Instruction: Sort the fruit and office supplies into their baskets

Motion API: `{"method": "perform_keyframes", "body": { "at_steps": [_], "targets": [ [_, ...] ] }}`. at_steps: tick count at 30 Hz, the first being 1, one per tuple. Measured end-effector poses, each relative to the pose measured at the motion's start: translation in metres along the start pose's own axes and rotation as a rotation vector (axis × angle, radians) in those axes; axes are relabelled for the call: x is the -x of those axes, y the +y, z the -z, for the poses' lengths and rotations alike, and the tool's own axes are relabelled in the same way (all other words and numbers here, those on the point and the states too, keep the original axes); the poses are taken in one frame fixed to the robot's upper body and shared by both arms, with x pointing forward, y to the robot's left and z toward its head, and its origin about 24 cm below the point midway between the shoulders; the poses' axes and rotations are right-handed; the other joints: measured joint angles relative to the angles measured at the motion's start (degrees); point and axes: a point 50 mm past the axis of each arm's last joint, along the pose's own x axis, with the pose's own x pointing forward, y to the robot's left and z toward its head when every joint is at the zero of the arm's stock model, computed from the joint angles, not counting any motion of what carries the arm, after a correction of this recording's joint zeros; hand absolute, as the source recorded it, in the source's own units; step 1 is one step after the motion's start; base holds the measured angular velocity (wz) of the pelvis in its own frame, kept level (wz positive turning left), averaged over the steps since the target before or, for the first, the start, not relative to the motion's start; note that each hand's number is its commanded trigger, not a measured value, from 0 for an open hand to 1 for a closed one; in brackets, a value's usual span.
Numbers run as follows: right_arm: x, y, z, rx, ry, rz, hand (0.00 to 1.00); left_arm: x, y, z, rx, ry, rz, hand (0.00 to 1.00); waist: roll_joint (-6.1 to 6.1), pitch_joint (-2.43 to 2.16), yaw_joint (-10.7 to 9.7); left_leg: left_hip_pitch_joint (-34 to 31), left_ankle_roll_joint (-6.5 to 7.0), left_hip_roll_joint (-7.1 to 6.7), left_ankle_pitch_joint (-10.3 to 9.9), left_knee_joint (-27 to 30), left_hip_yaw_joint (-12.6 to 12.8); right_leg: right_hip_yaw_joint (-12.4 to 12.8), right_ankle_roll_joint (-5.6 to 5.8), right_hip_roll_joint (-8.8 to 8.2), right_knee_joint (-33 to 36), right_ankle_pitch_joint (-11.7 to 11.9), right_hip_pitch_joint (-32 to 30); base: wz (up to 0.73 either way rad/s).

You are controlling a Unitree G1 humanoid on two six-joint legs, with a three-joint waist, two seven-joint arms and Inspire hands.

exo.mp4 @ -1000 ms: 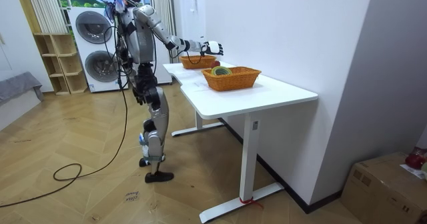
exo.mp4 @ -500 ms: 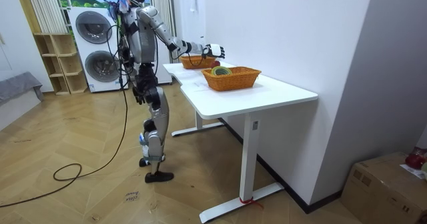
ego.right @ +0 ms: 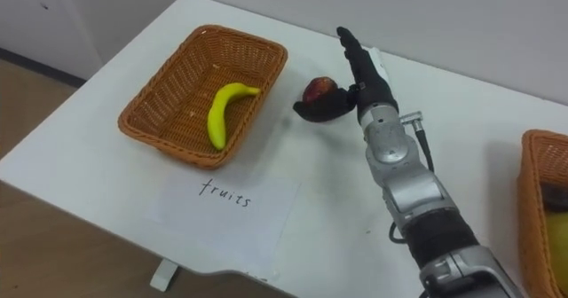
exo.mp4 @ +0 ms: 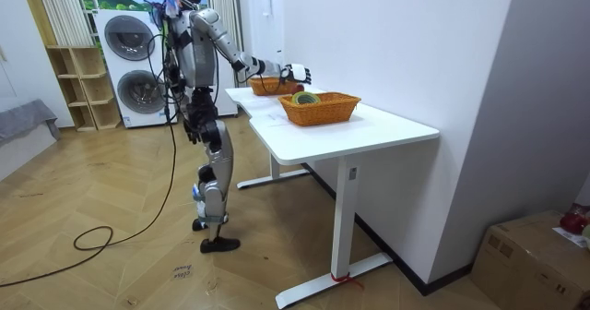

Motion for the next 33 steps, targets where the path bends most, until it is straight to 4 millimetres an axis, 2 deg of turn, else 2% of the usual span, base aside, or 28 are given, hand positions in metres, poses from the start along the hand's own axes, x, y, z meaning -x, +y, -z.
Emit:
{"method": "perform_keyframes", "body": {
  "at_steps": [4, 14, 21, 23, 25, 33],
  "targets": [
    [0.001, 0.000, 0.013, 0.004, 0.056, -0.007, 0.00, 0.000, -0.001, -0.001, -0.012, -0.007, -0.004, 0.00, 0.08, 0.07, -0.09, -0.15, 0.00, -0.01, 0.00, -0.01, 0.01, -0.01, 0.00, -0.04, 0.00, 0.00, -0.17, 0.00],
    [0.002, 0.001, 0.016, 0.003, 0.065, -0.009, 0.00, -0.002, 0.001, -0.012, -0.020, -0.040, -0.007, 0.00, -0.06, 0.16, 0.07, -0.86, 0.00, 0.03, 0.01, -0.10, 0.05, -0.04, -0.06, -0.04, 0.02, 0.05, -1.01, 0.00],
    [0.002, 0.004, 0.017, 0.021, 0.064, -0.013, 0.00, -0.002, 0.001, -0.013, -0.020, -0.041, -0.005, 0.00, -0.28, 0.65, 0.11, -1.30, 0.00, 0.04, 0.01, -0.10, 0.01, -0.20, -0.05, -0.02, -0.08, 0.05, -1.31, 0.00],
    [0.003, 0.007, 0.018, 0.024, 0.068, -0.017, 0.00, -0.002, 0.001, -0.014, -0.019, -0.043, -0.005, 0.00, -0.36, 0.67, 0.12, -1.66, 0.00, 0.03, 0.01, -0.08, 0.02, -0.30, -0.05, -0.03, -0.03, 0.06, -1.67, 0.00],
    [0.004, 0.007, 0.029, 0.029, 0.113, -0.015, 0.00, -0.002, 0.001, -0.015, -0.019, -0.045, -0.005, 0.00, -0.43, 0.62, 0.26, -1.76, 0.00, 0.00, 0.01, -0.01, 0.02, -0.24, -0.01, -0.07, -0.01, 0.08, -1.68, 0.00],
    [0.004, 0.006, 0.029, 0.040, 0.104, -0.003, 0.00, -0.002, -0.001, -0.012, -0.023, -0.033, 0.002, 0.00, -0.15, 0.68, 0.35, -2.33, 0.01, -0.02, 0.01, 0.45, 0.00, -0.55, 0.02, -0.08, 0.00, 0.12, -1.89, 0.01]
  ]
}}
